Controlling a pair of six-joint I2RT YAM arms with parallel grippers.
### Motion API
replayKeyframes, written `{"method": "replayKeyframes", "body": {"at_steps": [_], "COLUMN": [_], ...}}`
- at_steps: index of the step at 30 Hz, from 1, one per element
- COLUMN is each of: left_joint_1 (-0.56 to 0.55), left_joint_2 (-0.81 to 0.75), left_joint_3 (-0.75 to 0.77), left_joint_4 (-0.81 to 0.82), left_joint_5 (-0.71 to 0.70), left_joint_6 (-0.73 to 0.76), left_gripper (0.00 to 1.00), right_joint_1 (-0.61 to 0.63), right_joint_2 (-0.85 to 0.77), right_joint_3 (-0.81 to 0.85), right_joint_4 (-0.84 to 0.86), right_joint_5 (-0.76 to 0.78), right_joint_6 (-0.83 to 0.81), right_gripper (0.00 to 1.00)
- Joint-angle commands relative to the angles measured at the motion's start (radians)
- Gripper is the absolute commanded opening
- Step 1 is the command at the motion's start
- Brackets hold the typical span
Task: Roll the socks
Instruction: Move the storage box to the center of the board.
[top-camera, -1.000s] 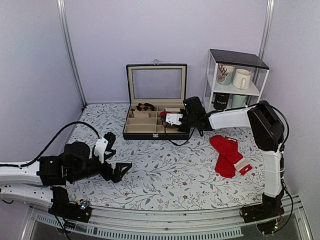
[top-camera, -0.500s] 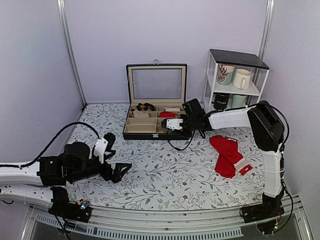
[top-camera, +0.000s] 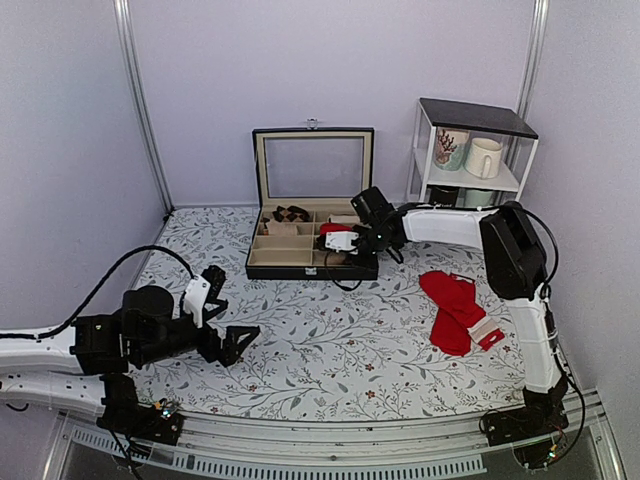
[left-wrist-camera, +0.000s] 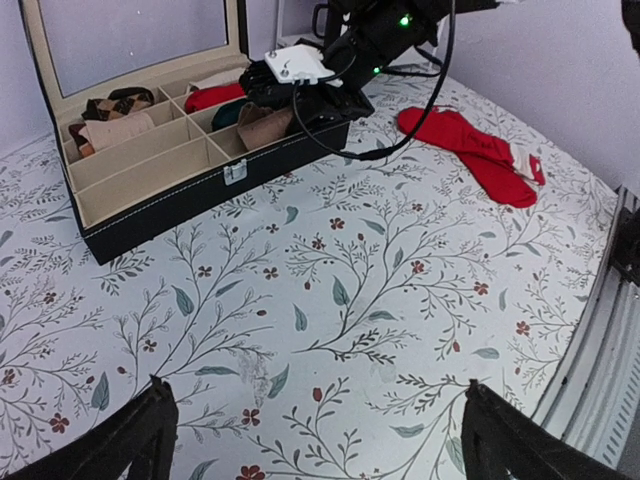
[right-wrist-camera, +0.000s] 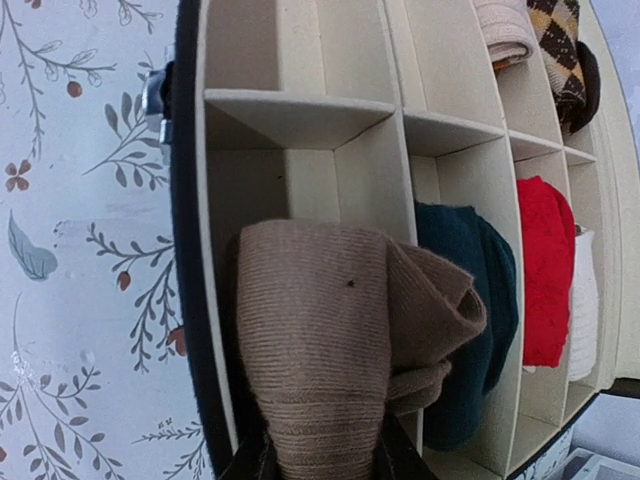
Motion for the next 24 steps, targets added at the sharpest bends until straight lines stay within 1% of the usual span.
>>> {"method": "replayKeyframes", "body": {"at_steps": [1,8,13,18,21,24], "left_joint_1": [0.020,0.025,0.027,0.031,0.031,0.030], "left_joint_2": [-0.020,-0.008,0.002,0.006,0.002,-0.008], "left_joint_3": [-0.005,-0.004,-0.001,0.002,-0.001,-0.007], "left_joint_4": [0.002,0.002,0.003,-0.001,-0.003,-0.001], "left_joint_5": [0.006,0.010,0.011,0.013,0.011,0.008], "left_joint_6": [0.009,0.012,0.013,0.013,0.011,0.012], "left_gripper": [0.99,1.00,1.00,1.00,0.99,0.99], "right_joint_1": [0.018,0.016,0.016,0.011,0.011,0.011], "right_joint_2": [0.159,0.220,0.219,0.186,0.187,0.190], "right_joint_3": [0.059,0.070,0.013,0.019,0.025,0.003], "right_joint_4": [-0.342,-0.434,-0.405,-0.427,-0.466,-0.482], "right_joint_5": [-0.121,-0.155,-0.182,-0.321,-0.364,-0.375], "right_joint_6": [0.092,0.171,0.220,0.268,0.312,0.353], "right_gripper": [0.06,0.13,0.20,0.21,0.22,0.22]}}
